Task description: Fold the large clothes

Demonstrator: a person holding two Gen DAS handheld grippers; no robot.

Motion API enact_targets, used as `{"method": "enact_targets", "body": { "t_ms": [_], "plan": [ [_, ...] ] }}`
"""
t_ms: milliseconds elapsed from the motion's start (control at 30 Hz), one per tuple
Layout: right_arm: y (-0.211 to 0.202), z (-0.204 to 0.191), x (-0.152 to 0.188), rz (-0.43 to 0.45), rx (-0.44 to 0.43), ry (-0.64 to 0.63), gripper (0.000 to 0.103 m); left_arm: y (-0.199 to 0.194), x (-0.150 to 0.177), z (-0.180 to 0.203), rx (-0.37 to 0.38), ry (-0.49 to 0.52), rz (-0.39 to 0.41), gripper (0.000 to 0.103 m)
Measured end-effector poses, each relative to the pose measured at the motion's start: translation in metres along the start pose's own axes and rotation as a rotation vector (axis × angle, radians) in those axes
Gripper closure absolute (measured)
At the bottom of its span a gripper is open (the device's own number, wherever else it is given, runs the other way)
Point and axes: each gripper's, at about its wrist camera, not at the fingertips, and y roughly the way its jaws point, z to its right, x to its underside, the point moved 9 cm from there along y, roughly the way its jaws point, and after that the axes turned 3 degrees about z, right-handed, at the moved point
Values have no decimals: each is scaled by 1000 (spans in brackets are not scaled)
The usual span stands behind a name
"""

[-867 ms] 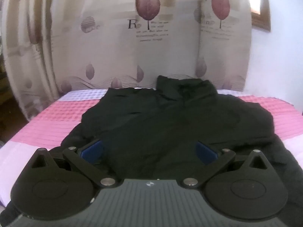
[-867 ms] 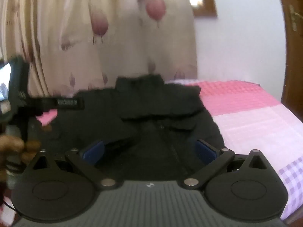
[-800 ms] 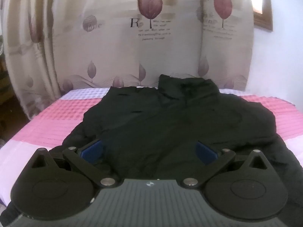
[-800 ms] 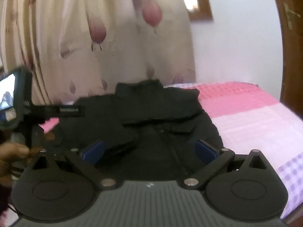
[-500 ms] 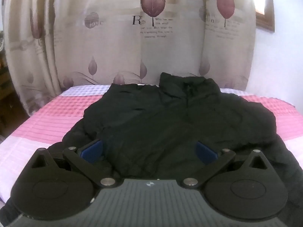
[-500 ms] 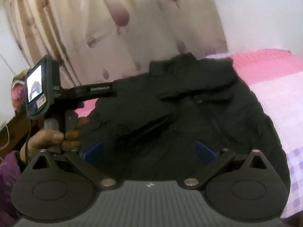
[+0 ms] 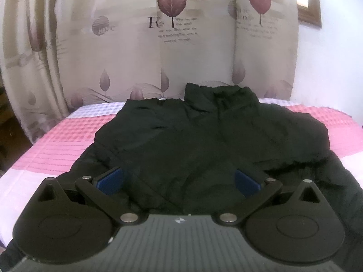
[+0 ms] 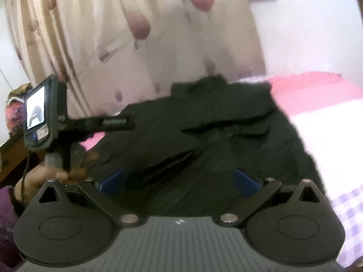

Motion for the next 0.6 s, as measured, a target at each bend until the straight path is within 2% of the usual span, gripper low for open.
{"method": "enact_targets", "body": {
  "t_ms": [300,600],
  "plan": [
    [-7,-6,-11,53,30,-141,0,2,4,8,2,34,2,0],
    [-9,-7,-14,67,2,-148,0,4,10,16,9,59,-4,0]
  ]
}}
